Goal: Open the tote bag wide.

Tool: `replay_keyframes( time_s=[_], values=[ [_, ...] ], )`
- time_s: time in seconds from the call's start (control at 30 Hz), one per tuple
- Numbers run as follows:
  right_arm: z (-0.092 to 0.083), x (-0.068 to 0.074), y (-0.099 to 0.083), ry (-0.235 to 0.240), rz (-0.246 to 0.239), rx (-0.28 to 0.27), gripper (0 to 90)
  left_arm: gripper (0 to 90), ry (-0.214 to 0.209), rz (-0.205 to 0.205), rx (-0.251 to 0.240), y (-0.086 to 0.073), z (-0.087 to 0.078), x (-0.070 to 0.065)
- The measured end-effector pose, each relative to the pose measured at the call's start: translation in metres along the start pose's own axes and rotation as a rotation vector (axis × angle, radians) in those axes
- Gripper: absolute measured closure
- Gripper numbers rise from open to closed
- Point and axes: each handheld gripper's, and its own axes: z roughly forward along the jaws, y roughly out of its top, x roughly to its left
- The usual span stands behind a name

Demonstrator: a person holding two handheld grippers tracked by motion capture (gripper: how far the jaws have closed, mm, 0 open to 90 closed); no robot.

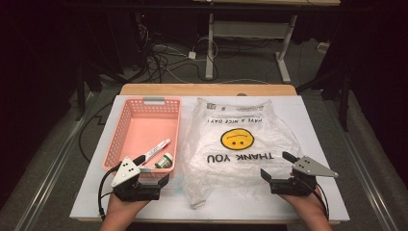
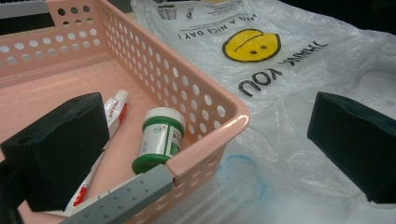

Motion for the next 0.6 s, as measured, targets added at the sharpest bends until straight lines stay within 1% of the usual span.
replay_keyframes(
  time_s=[0.03,0.13,0.27,0.3,0.37,0.4,0.43,0.5,0.6],
  values=[
    [-0.001,0.000,0.001,-0.005,0.007,-0.010,1.5,0.0,0.000,-0.001,-0.004,0.000,0.000,0.000],
    [-0.002,-0.001,0.000,-0.001,0.006,-0.003,1.3,0.0,-0.003,-0.005,-0.012,0.001,-0.001,0.001],
    [-0.004,-0.002,0.002,0.002,0.005,-0.002,0.9,0.0,0.000,0.002,-0.007,0.000,0.000,0.000],
    [-0.008,-0.006,0.006,-0.003,0.008,-0.007,2.6,0.0,-0.001,0.000,-0.007,0.000,0.000,0.001],
    [-0.012,-0.011,0.009,-0.022,0.004,-0.003,3.2,0.0,-0.002,-0.002,-0.010,0.001,0.000,0.001],
    [-0.012,-0.011,0.009,-0.022,0.004,-0.003,3.2,0.0,-0.005,-0.006,-0.015,0.001,0.000,0.001],
    [-0.016,-0.019,0.009,-0.049,0.002,0.000,3.3,0.0,-0.008,-0.010,-0.019,0.001,0.000,0.002],
    [-0.019,-0.030,0.007,-0.090,0.014,0.018,5.1,0.0,-0.010,-0.011,-0.016,0.002,0.000,0.002],
    [-0.023,-0.047,0.000,-0.136,0.041,0.055,7.4,0.0,-0.012,-0.009,-0.015,0.002,0.001,0.001]
  ],
)
